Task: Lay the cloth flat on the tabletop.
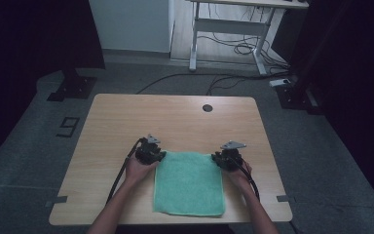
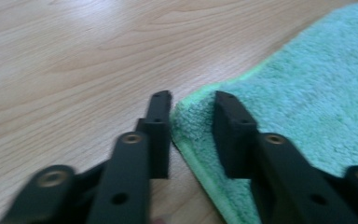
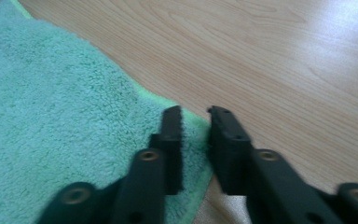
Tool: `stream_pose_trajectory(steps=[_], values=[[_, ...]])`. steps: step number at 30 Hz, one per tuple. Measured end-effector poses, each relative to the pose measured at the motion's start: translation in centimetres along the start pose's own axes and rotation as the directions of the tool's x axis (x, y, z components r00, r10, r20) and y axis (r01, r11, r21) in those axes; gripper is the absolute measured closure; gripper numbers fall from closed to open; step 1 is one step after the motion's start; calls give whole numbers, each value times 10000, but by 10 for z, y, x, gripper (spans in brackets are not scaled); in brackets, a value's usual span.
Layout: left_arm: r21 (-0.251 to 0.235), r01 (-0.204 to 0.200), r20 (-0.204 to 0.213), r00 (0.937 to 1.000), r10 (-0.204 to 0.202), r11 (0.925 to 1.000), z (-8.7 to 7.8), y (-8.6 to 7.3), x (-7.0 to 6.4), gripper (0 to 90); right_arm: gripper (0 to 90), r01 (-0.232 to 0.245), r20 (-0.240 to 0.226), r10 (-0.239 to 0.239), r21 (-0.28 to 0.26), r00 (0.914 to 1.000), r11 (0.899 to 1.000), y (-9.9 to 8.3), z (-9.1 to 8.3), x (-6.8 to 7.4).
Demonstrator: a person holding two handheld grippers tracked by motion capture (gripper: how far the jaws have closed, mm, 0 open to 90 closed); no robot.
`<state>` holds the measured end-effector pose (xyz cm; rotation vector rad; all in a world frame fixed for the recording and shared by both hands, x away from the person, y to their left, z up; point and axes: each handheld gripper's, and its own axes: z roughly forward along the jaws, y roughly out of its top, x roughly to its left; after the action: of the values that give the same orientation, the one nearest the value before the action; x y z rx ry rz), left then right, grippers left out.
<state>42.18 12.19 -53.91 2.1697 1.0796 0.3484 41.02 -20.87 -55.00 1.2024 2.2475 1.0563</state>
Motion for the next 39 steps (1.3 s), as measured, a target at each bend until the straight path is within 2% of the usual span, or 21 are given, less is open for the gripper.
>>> stream_pose_trajectory(steps=[2, 4, 5, 8, 9, 11, 12, 16, 19, 22, 25, 26, 27, 30, 32, 34, 35, 38, 39], values=[[-61, -104, 46, 9999, 104, 9999, -1, -1, -2, 812, 857, 27, 281, -26, -56, 9996, 10000, 0, 0, 1], [-114, -225, -22, 9997, 225, 9997, -1, -2, -3, 848, 876, -63, 290, 69, -203, 9996, 9998, 0, -1, 1], [-244, -327, -198, 9993, 322, 9992, -3, -3, -3, 856, 883, -180, 356, 195, -429, 9992, 9989, 1, -3, 1], [-432, -195, -150, 9997, 189, 9989, -7, -2, 0, 855, 885, -197, 368, 222, -649, 9991, 9977, 3, -6, 0], [-581, -65, 23, 10000, 67, 9983, -11, 0, 3, 854, 886, -189, 303, 213, -788, 9993, 9967, 6, -8, -1], [-600, -113, -100, 9999, 107, 9981, -13, 1, 4, 852, 887, -169, 161, 183, -800, 9997, 9966, 6, -8, -2], [-626, -85, -147, 9999, 76, 9980, -13, 1, 4, 852, 890, -157, 256, 175, -712, 9995, 9973, 7, -7, -3], [-725, -109, -213, 9997, 94, 9973, -15, 3, 6, 854, 891, -227, 280, 255, -957, 9993, 9952, 10, -8, -3], [-758, -109, -349, 9994, 83, 9971, -17, 10, 12, 854, 891, -111, 532, 179, -1264, 9984, 9919, 23, -11, -4], [-761, -145, -513, 9986, 106, 9970, -15, 14, 14, 853, 891, -85, 701, 171, -1208, 9974, 9926, 30, -8, -6], [-693, -160, -768, 9970, 107, 9975, -6, 24, 18, 843, 890, -122, 1054, 223, -947, 9942, 9954, 36, 3, -11], [-693, -160, -768, 9970, 107, 9975, -6, 24, 18, 832, 890, -122, 1054, 223, -947, 9942, 9954, 36, 3, -11], [-556, -167, -993, 9950, 111, 9983, 1, 27, 18, 808, 887, -240, 1214, 348, -889, 9920, 9957, 35, 9, -14], [-444, 50, -1144, 9934, -101, 9990, 5, 28, 18, 639, 867, -421, 1446, 536, -811, 9880, 9958, 32, 15, -18], [-358, 50, -1145, 9934, -90, 9993, 0, 28, 17, 552, 714, -391, 1677, 523, -812, 9845, 9959, 30, 16, -19], [-422, -18, -1146, 9934, -31, 9991, -4, 27, 15, 509, 694, -479, 1678, 614, -832, 9839, 9954, 30, 14, -18], [-635, -109, -1168, 9931, 34, 9979, -14, 25, 12, 495, 645, -482, 1517, 629, -988, 9864, 9939, 30, 7, -14], [-765, -171, -1089, 9940, 87, 9969, -23, 21, 10, 476, 624, -341, 1299, 497, -1192, 9903, 9923, 31, -3, -6], [-876, -175, -996, 9950, 87, 9960, -29, 17, 6, 475, 607, -241, 970, 376, -1364, 9946, 9904, 30, -11, 4]])
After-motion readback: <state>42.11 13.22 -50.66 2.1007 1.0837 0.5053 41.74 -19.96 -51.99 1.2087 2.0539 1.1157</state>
